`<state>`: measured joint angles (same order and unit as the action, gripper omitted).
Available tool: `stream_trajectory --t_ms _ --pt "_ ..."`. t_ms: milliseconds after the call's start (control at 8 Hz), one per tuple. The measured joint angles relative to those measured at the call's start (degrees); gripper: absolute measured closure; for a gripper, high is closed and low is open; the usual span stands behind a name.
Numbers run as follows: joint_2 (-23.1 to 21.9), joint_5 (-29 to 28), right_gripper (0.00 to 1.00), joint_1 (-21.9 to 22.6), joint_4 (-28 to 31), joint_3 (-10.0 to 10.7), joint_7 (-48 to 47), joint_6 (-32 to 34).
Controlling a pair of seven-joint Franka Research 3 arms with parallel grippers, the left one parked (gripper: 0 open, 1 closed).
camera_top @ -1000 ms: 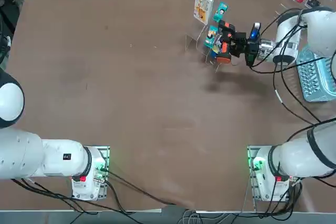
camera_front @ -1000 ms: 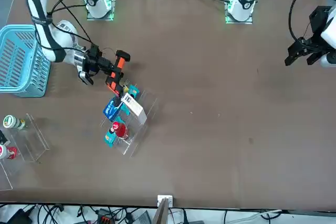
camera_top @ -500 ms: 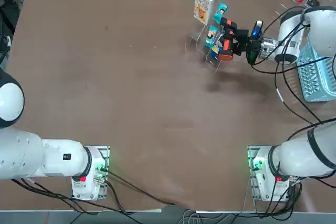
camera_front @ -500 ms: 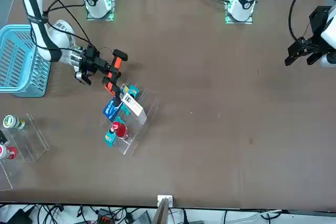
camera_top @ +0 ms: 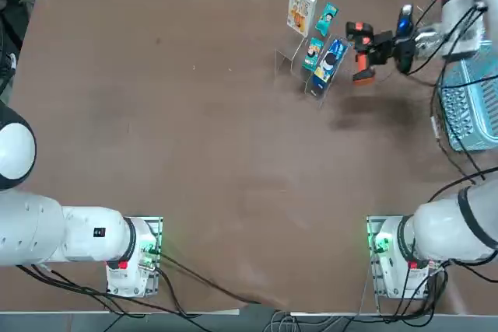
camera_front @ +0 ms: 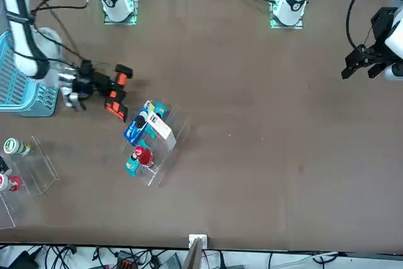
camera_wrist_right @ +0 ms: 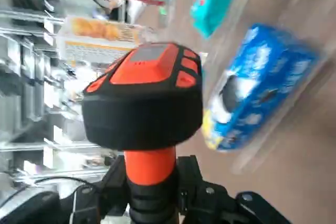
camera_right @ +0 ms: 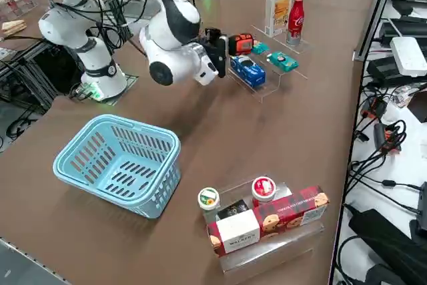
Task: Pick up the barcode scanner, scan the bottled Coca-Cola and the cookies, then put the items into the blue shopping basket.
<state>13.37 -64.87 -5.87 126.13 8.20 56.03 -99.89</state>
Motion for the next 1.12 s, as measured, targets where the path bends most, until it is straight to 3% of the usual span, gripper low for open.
stream_trajectory --t_ms 250,750,875,1125 --pt "-0.31 18.73 0.55 -0.96 -6.21 0.28 -6.11 -5.00" --pt "-1.33 51.24 0.55 1.20 -4.23 -0.12 -29.42 -17.26" --pt "-1.33 54.42 0.55 1.88 -1.50 -0.21 -35.28 -20.46" --pt "-1.53 55.61 0.55 2.82 3.63 -0.26 -42.13 -24.81"
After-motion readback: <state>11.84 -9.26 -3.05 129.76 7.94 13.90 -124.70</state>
